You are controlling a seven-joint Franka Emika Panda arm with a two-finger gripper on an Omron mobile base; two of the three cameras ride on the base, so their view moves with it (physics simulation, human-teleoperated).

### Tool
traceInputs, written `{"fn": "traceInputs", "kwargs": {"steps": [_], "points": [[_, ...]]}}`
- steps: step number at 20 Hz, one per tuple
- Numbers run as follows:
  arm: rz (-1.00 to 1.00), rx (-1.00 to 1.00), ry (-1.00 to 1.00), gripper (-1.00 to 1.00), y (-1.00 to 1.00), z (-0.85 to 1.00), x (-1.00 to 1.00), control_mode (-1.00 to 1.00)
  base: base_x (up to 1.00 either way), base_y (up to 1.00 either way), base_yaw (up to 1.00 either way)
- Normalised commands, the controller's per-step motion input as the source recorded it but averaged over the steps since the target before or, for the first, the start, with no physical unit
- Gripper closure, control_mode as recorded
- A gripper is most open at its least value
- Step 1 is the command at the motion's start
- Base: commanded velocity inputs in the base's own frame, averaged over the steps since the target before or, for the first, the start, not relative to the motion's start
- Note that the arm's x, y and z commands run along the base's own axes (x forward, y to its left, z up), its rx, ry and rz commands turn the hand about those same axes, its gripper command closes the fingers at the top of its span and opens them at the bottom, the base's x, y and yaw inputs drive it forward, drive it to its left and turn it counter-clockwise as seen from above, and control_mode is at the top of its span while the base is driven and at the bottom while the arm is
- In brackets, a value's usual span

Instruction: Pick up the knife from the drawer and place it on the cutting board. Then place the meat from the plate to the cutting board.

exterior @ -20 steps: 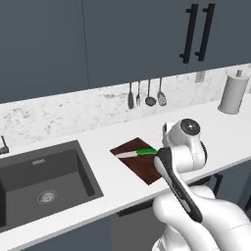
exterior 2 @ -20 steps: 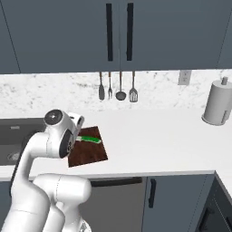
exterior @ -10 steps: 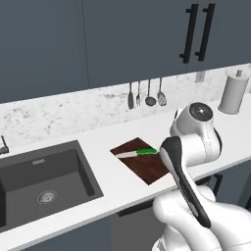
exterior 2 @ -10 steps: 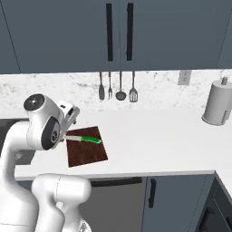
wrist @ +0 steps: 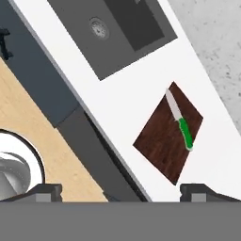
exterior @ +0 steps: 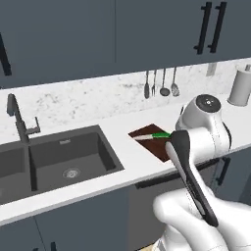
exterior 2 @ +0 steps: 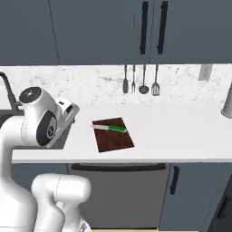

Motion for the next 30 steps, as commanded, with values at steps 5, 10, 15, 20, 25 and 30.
{"fn": "traceInputs", "kwargs": {"steps": [5, 10, 15, 20, 25, 30], "points": [[0.00, 0.00, 0.00, -1.00, 0.00, 0.00, 0.00, 1.00, -0.75, 1.00, 0.47], [0.00, 0.00, 0.00, -1.00, 0.00, 0.00, 0.00, 1.00, -0.35, 1.00, 0.56], [0.00, 0.00, 0.00, -1.00, 0.00, 0.00, 0.00, 1.00, 0.17, 0.88, 0.54], [0.00, 0.00, 0.00, -1.00, 0.00, 0.00, 0.00, 1.00, 0.82, 0.19, 0.41], [0.00, 0.00, 0.00, -1.00, 0.00, 0.00, 0.00, 1.00, 0.03, 0.04, 0.40], [0.00, 0.00, 0.00, -1.00, 0.00, 0.00, 0.00, 1.00, 0.50, 0.36, 0.29]]}}
